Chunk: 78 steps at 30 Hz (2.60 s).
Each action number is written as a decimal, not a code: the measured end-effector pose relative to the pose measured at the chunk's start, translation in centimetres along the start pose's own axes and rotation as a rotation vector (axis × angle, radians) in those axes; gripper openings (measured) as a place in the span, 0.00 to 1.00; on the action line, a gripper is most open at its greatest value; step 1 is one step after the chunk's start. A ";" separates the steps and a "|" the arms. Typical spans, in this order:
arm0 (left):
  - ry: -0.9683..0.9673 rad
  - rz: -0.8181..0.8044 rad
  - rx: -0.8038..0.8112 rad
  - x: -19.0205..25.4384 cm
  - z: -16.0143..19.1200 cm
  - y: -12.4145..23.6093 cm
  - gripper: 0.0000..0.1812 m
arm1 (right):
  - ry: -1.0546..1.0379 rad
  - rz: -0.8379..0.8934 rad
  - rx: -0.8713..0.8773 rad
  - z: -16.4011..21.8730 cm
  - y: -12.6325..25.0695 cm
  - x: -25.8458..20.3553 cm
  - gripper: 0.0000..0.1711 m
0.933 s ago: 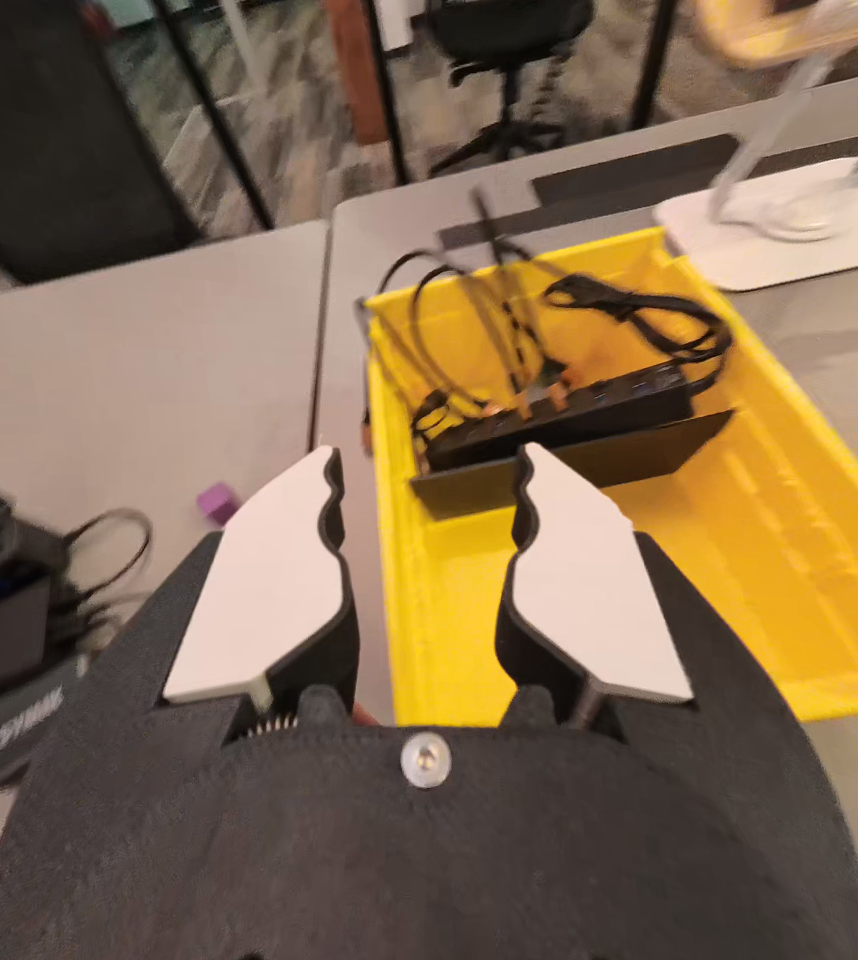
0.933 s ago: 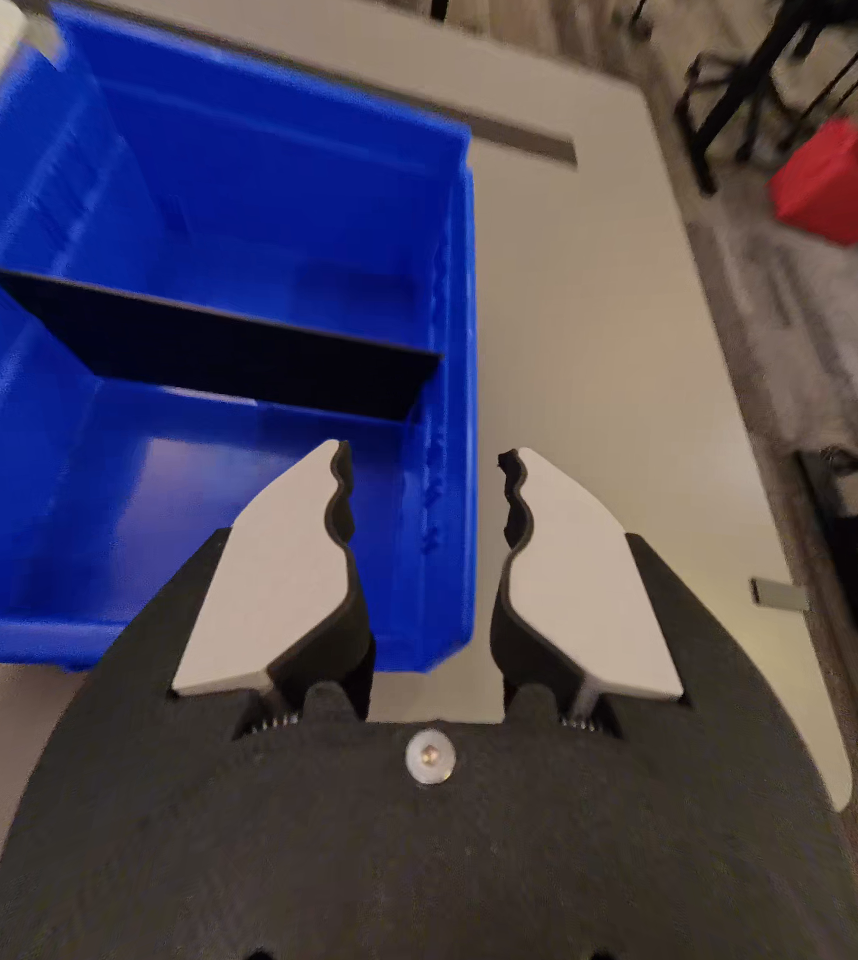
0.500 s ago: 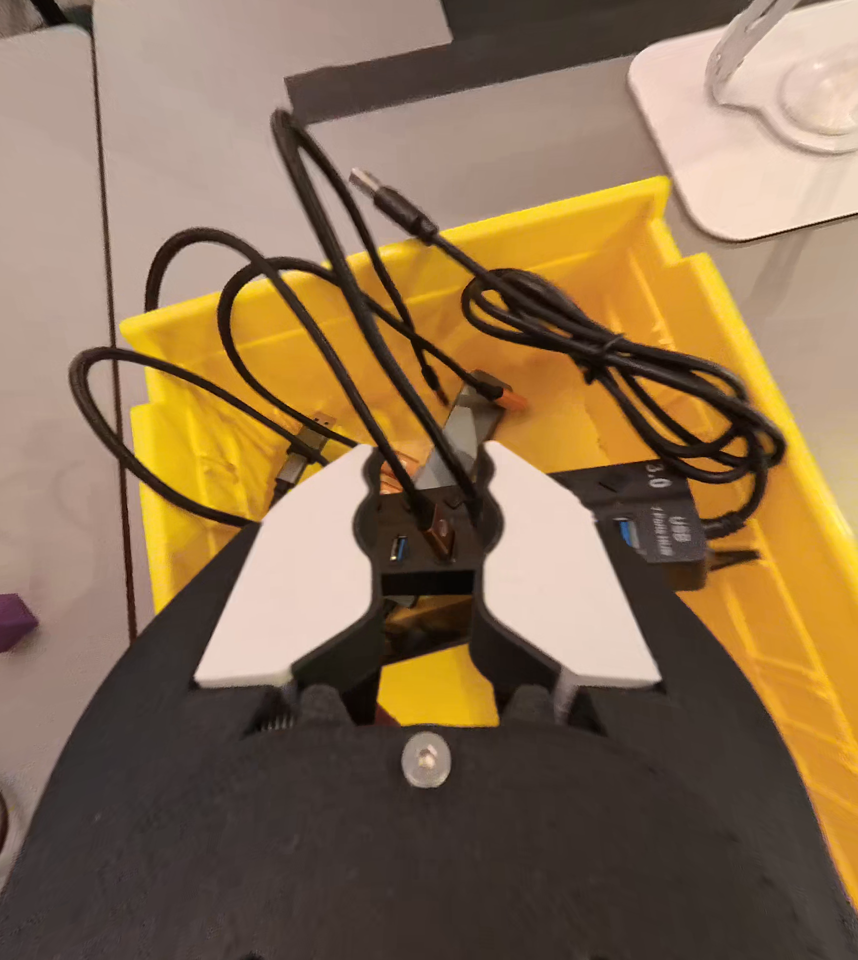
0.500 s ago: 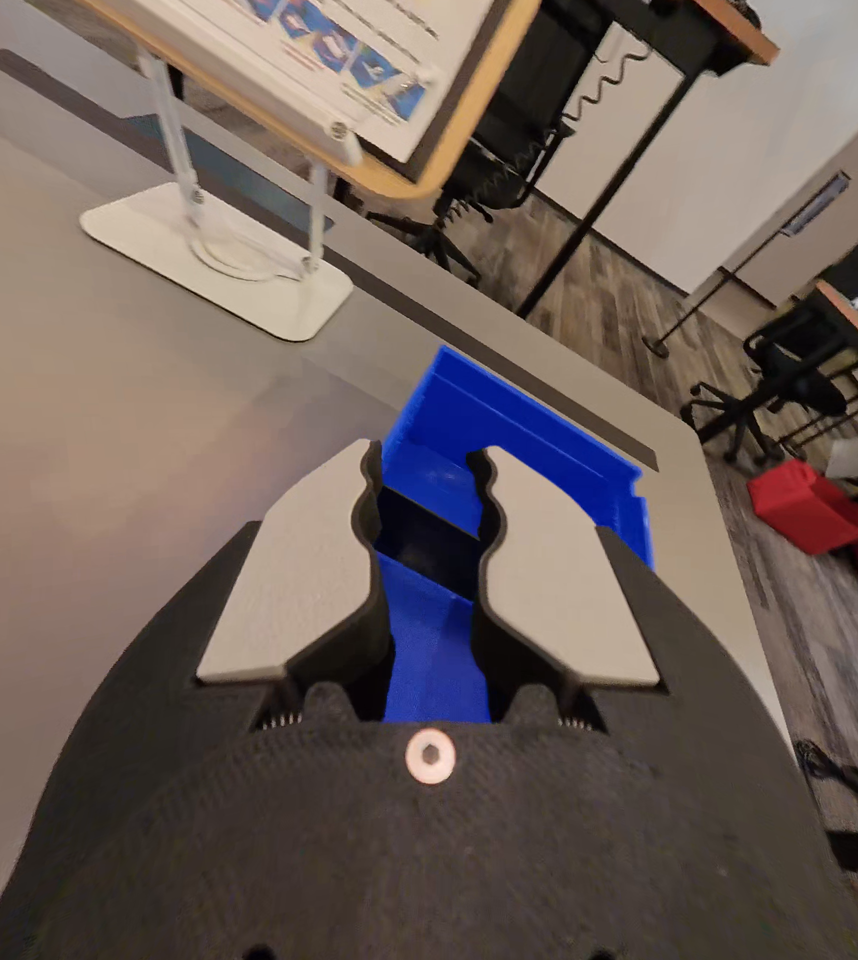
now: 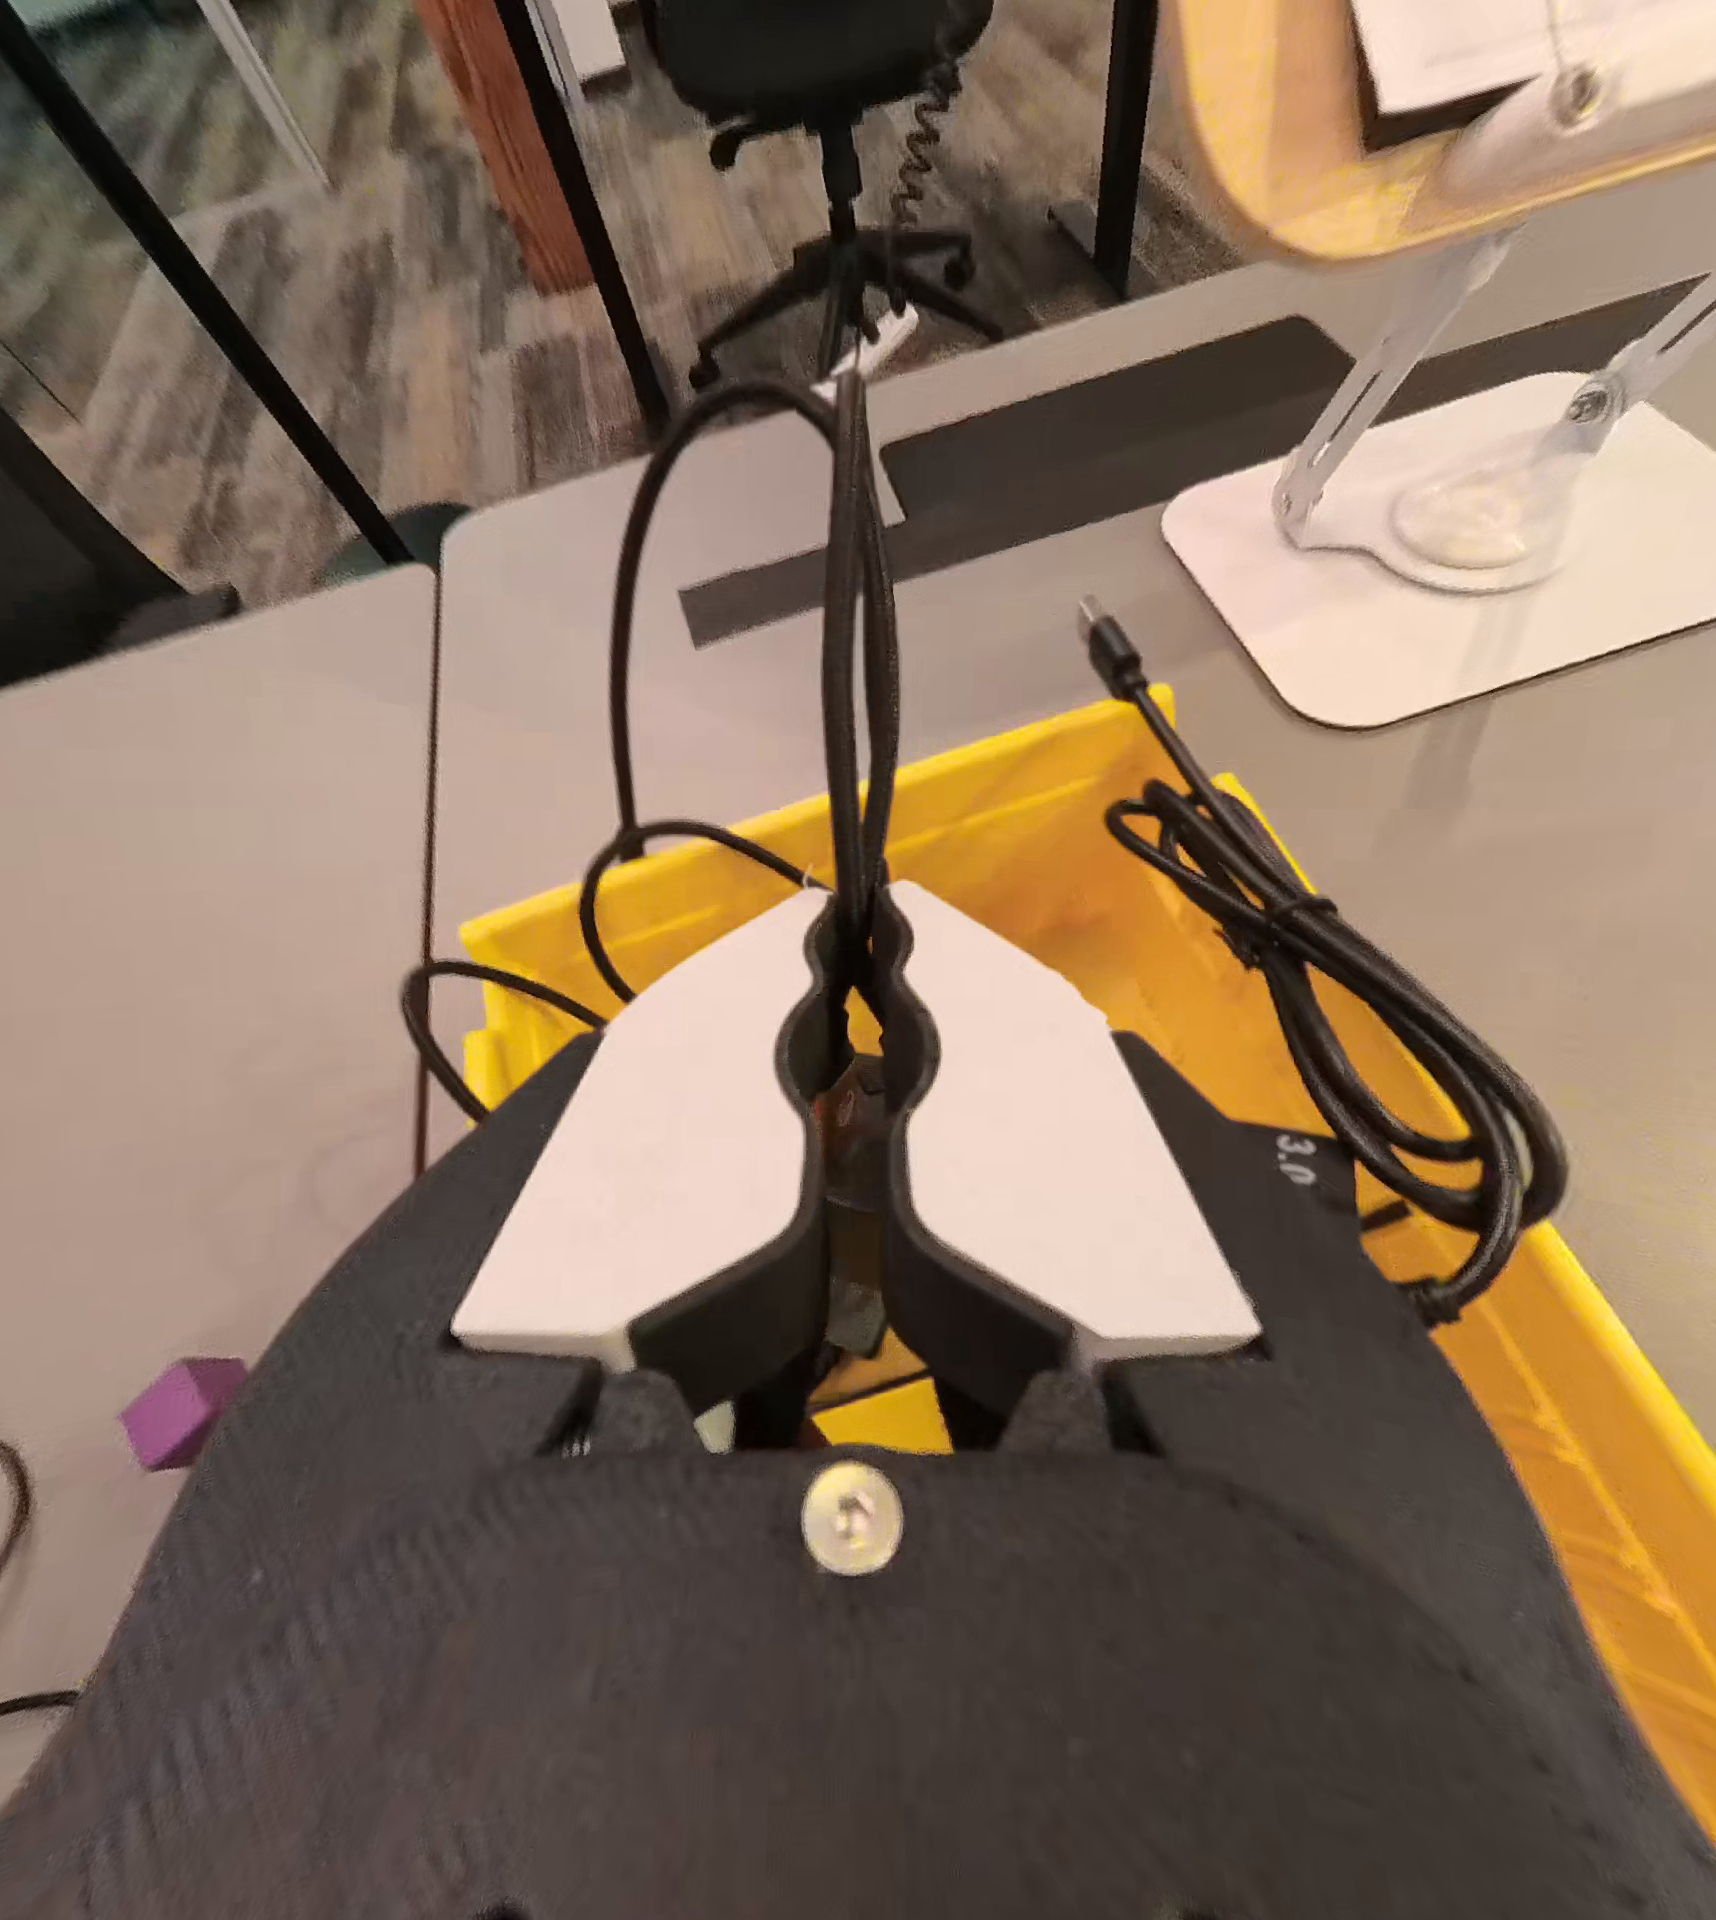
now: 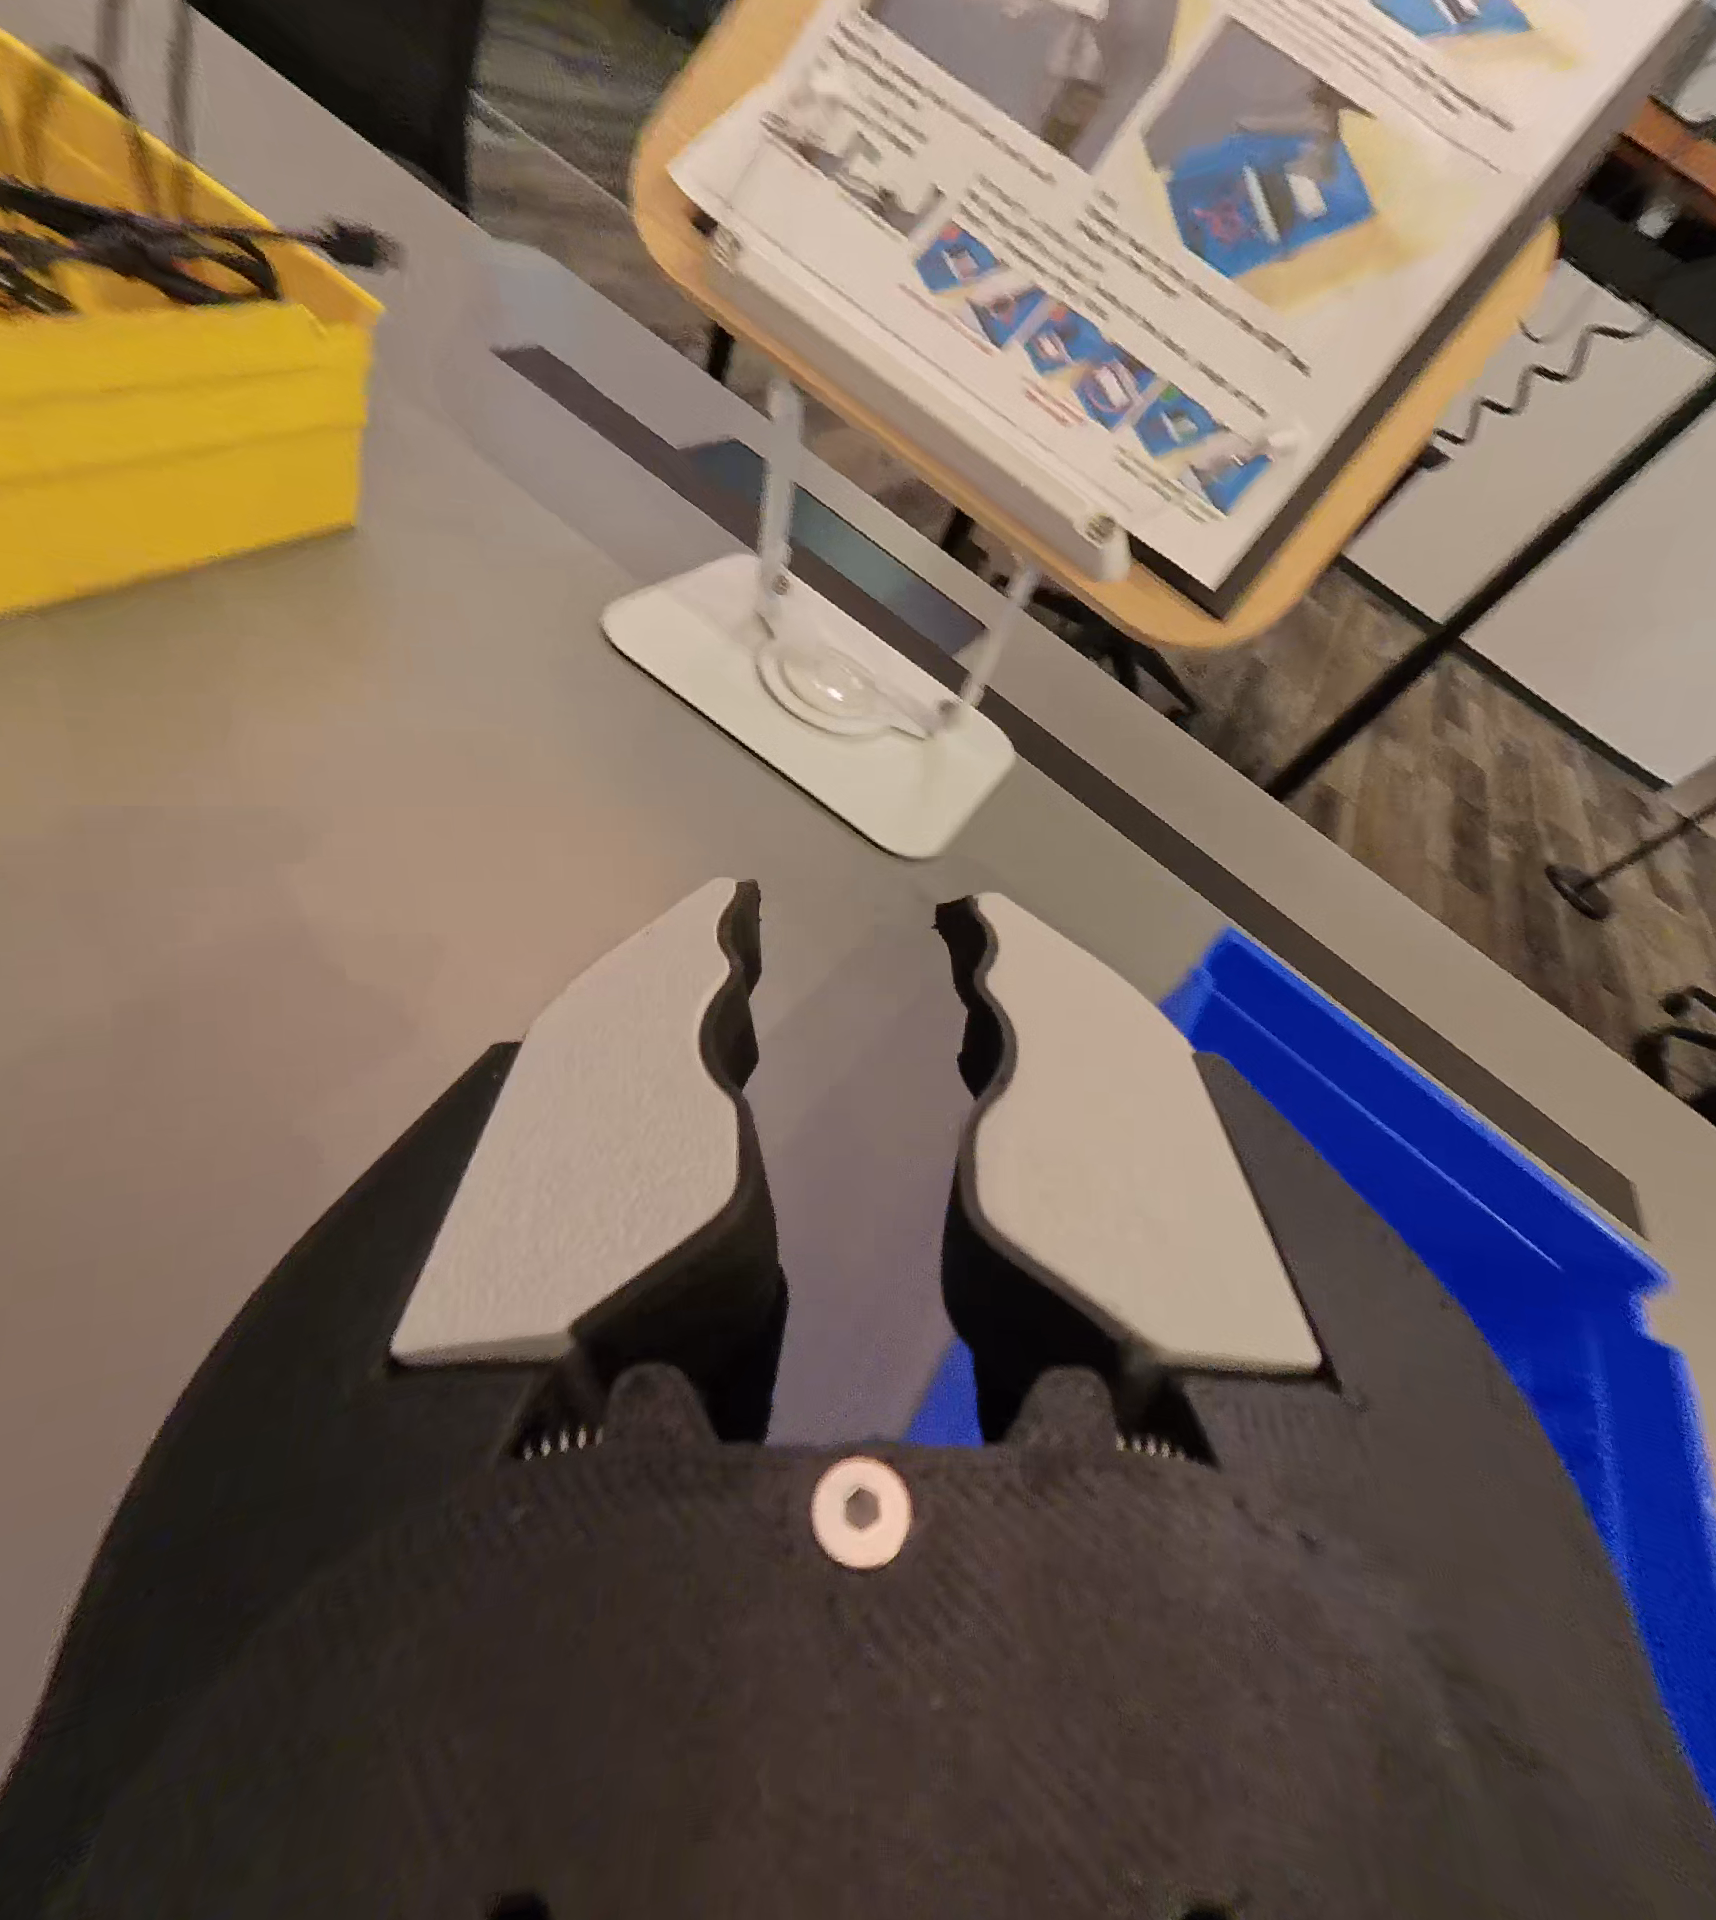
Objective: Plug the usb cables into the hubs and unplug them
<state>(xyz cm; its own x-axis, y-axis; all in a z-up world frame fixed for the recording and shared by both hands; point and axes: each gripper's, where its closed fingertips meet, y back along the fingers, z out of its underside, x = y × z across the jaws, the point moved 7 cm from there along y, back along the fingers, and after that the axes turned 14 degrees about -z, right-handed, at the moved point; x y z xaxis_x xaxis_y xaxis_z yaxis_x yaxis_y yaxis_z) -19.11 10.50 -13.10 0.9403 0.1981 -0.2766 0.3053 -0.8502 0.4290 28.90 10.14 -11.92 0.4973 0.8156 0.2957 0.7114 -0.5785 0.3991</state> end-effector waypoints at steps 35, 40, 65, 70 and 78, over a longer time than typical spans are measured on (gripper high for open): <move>-0.336 0.174 0.558 18.2 -8.9 14.3 0.03 | -0.288 -0.532 0.096 -10.2 -9.5 -12.3 0.57; -0.305 0.211 0.558 19.7 -8.5 14.8 0.03 | -0.280 -0.548 0.084 -9.1 -9.8 -12.5 0.41; 0.440 0.989 0.224 16.8 -7.3 11.6 0.43 | -0.552 -0.875 0.596 -7.0 -6.9 -7.1 0.37; 0.657 1.300 0.174 18.3 -6.8 11.7 0.49 | -0.478 -1.016 0.608 -7.6 -6.5 -8.5 0.37; 0.736 1.321 0.266 17.7 -6.7 12.2 0.33 | -0.505 -1.134 0.642 -7.4 -7.0 -10.0 0.37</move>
<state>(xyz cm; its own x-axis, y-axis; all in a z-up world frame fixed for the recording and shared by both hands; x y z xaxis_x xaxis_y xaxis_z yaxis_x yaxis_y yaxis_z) 2.23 6.83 -7.01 0.3976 -0.6226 0.6741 -0.7405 -0.6515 -0.1650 15.27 6.00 -11.29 -0.4698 0.8258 -0.3121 0.8740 0.3856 -0.2956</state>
